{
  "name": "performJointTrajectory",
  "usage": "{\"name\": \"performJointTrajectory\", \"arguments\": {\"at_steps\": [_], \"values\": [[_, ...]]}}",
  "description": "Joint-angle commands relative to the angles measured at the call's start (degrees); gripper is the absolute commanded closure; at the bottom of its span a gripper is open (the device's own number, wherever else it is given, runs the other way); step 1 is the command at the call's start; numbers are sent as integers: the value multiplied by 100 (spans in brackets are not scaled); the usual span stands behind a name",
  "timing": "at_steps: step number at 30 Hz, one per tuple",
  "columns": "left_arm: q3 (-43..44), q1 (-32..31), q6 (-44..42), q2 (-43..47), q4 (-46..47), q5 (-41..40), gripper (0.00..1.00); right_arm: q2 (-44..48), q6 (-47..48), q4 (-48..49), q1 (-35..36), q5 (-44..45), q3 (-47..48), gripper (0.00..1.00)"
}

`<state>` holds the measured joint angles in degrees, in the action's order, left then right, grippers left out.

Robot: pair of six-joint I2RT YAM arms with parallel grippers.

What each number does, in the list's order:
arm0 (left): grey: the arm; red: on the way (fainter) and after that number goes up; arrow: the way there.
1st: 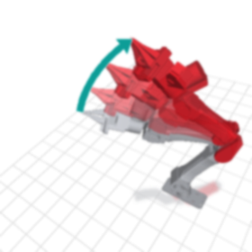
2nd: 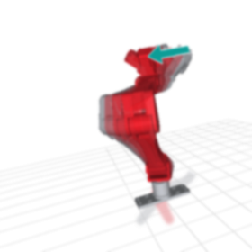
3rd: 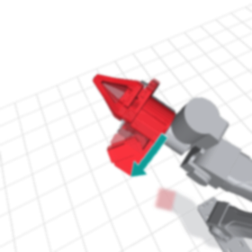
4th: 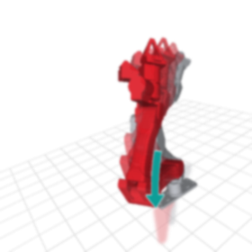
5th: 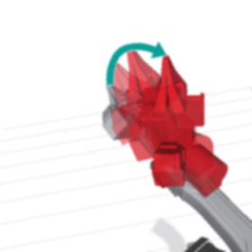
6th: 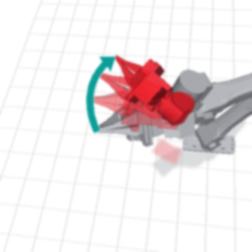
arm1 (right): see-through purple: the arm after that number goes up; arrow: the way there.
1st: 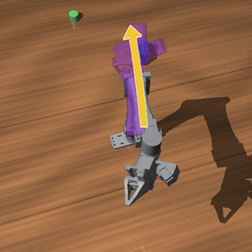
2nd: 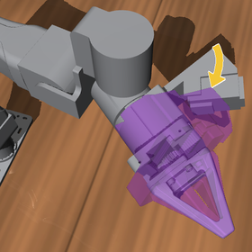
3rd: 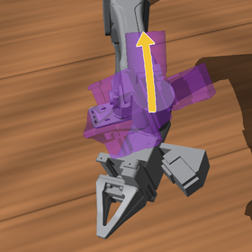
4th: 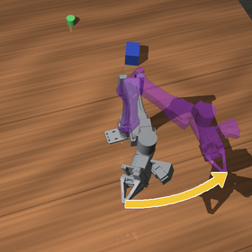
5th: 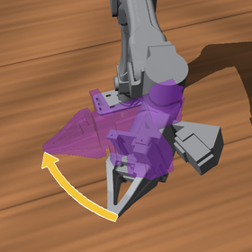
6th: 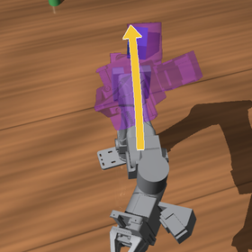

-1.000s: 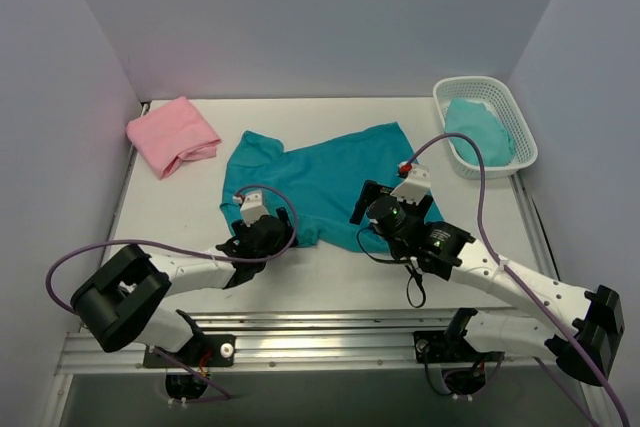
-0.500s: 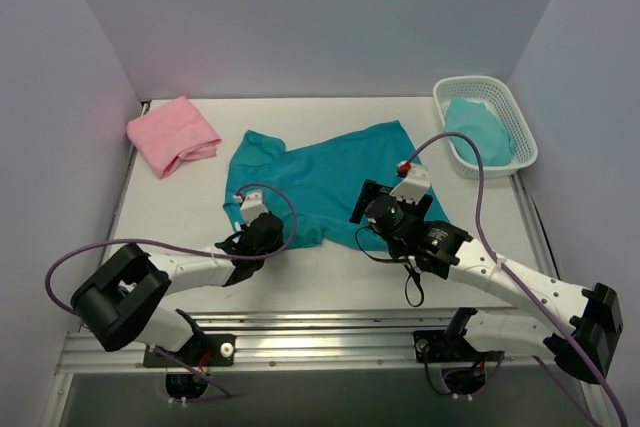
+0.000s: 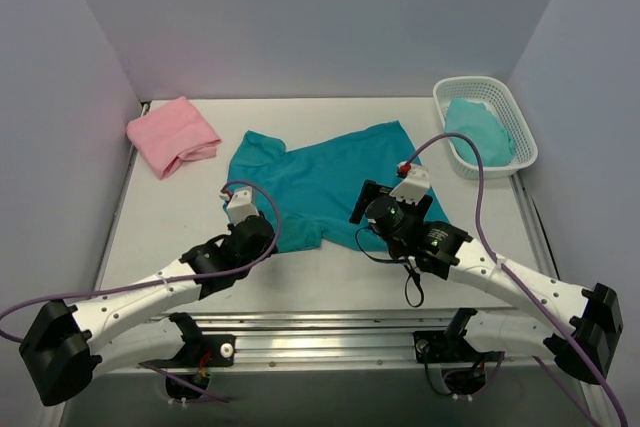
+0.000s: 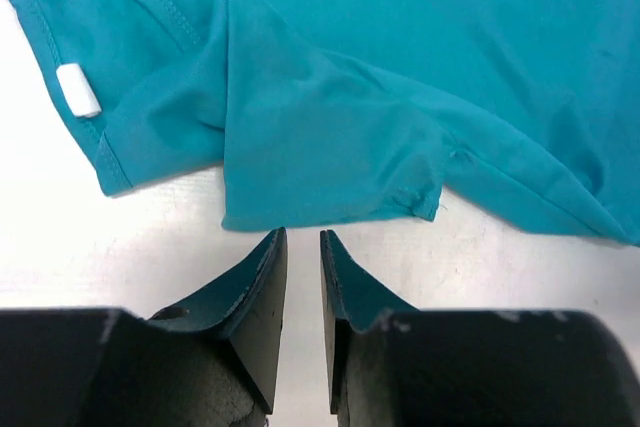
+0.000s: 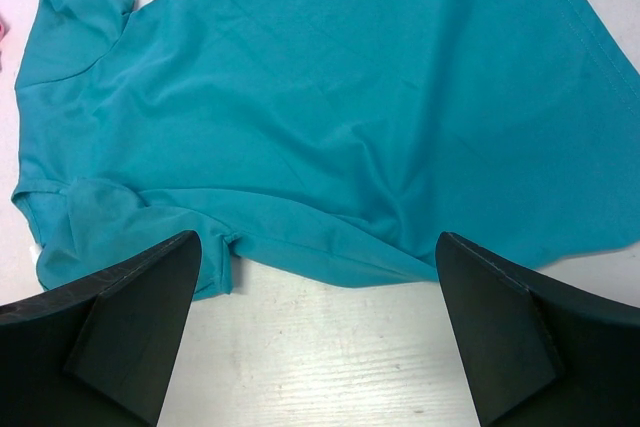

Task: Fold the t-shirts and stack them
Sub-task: Flatten out the tshirt

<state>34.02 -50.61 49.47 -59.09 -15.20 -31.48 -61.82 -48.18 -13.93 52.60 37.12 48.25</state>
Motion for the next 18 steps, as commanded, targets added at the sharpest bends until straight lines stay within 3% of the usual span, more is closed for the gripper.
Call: {"name": "performJointTrajectory", "arguments": {"at_steps": [1,6,9,10,14,16,18], "values": [[351,-212,316,91,-1105,-77,72,109,-68,-22,31,146,-61,0],[246,-879,975,170,-1547,-270,74,293,-86,-74,40,172,-131,0],[36,-898,1082,170,-1460,-402,69,320,-86,5,40,137,-175,0],[-18,-898,1091,161,-1311,-481,53,303,-86,13,40,111,-167,0],[-273,-898,1152,-6,-871,-691,11,223,-68,14,40,67,-114,0],[-360,-889,1135,-207,-643,-832,3,232,-60,-13,40,102,-114,0],[-422,-819,1082,-444,-311,-965,3,267,-51,-22,40,128,-131,0]]}}
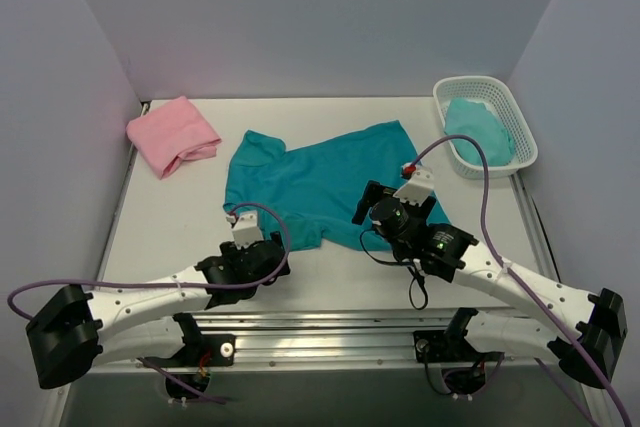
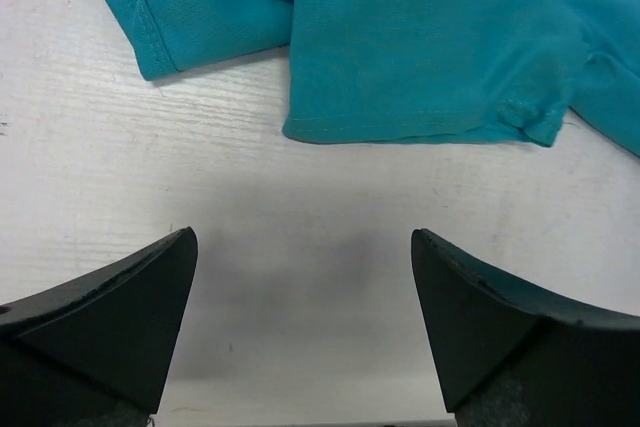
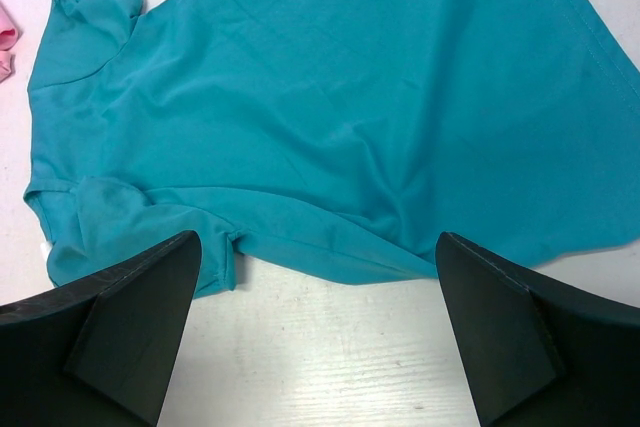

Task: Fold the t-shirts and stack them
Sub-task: Flatten out the tshirt

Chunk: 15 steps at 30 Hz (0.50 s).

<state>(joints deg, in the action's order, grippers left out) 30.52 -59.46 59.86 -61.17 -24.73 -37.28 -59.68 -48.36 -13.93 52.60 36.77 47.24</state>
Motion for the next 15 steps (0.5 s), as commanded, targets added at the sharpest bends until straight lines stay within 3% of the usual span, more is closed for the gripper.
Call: {"name": "performJointTrajectory", "arguments": {"at_steps": [1,4,6,15], "values": [[-151,145,-122,-307,836,-333,3,62,-25,-22,31,172,-31,0],[-353,487,-562,-606,1820,62,3,62,2,-48,31,207,-5,0],[-477,664,-712,-904,2303,177,8,44,19,-57,31,251,4,0],[-381,945,-1002,-2117,3526,554,14,-219,72,40,-4,260,57,0]]}}
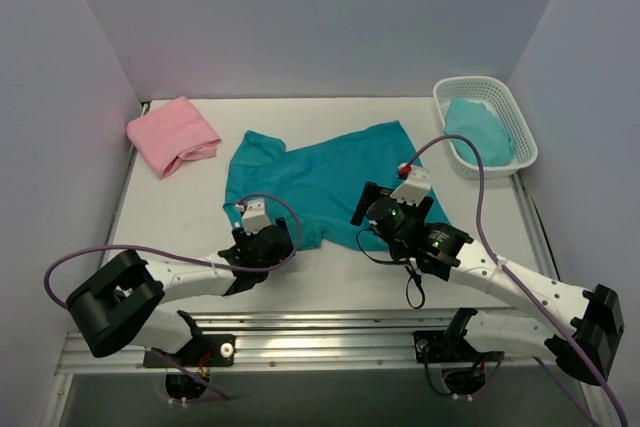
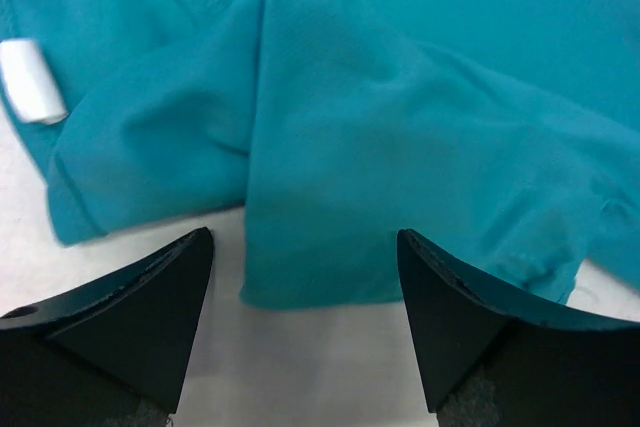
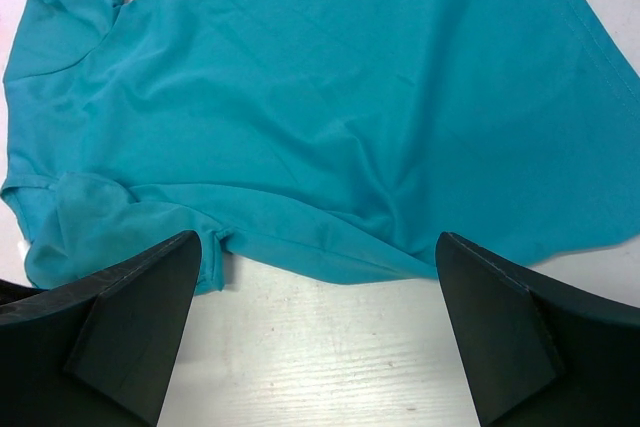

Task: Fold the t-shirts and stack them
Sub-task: Flatten out the tshirt

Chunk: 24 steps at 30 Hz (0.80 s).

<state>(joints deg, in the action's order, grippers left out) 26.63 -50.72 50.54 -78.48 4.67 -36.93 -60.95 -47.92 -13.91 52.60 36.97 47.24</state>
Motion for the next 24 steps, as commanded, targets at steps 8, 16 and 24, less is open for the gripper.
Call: {"name": "performJointTrajectory", "arguments": {"at_steps": [8,16,24], "values": [[96,71,-1,-555,616,836,97,-189,20,99,-22,249,31,0],[421,-499,236,771,-1202,380,98,-180,-15,108,-30,240,-22,0],[844,-931,465,2212,-2988,396,98,-172,-51,187,-39,179,-66,0]]}}
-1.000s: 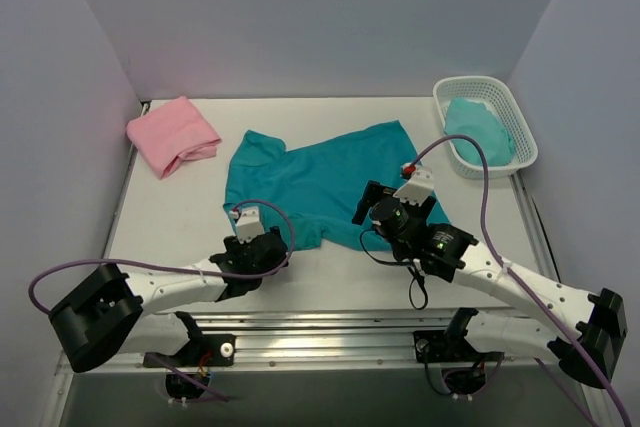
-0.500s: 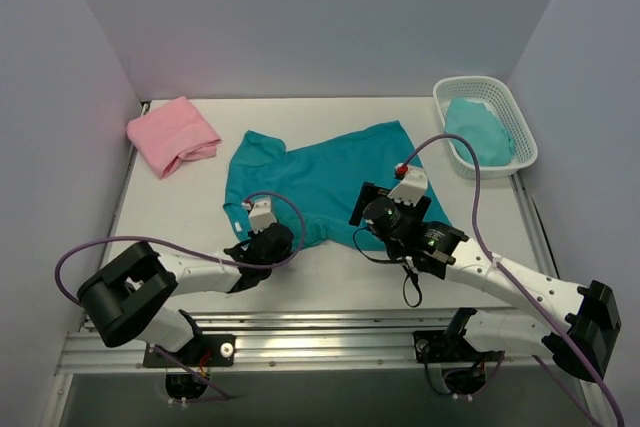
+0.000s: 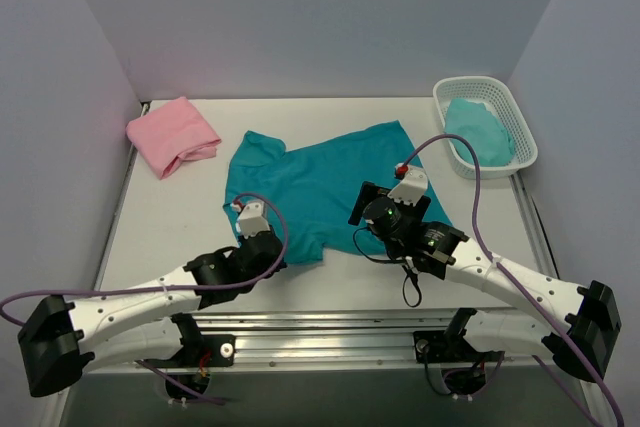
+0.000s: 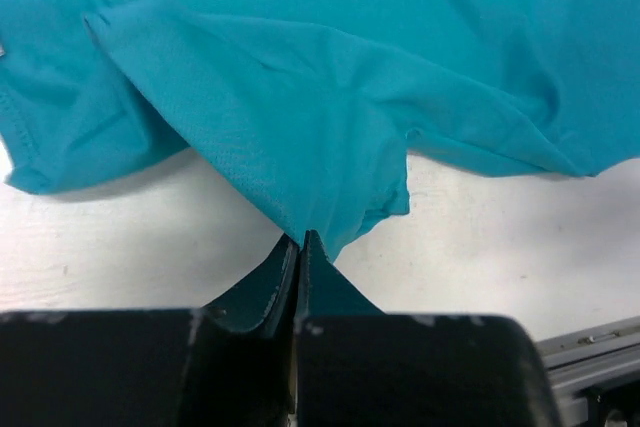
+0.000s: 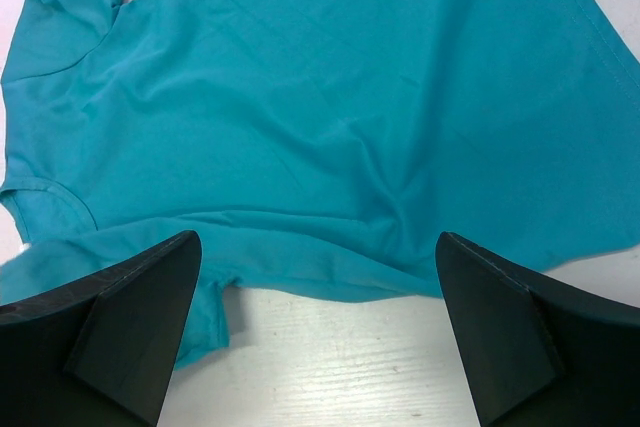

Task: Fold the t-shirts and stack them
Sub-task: Flatten out the tshirt

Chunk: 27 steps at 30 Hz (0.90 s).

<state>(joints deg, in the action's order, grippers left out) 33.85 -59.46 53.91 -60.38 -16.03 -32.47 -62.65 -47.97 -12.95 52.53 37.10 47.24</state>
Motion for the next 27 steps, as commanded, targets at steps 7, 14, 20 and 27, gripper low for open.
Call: {"name": "performJointTrajectory", "arguments": {"at_steps": [7,14,20,27], "values": [[-97,-83,401,931,-1367,205,98,-28,-108,126,-24,131,-128,0],[-246,-92,691,1186,-1447,749,98,-45,-152,108,-15,148,-172,0],[-562,-617,1094,1283,-841,1708,36,-63,-187,73,-24,218,-224,0],[-108,-1699,1438,1502,-1322,770,6,-194,-143,161,-24,262,-216,0]]}}
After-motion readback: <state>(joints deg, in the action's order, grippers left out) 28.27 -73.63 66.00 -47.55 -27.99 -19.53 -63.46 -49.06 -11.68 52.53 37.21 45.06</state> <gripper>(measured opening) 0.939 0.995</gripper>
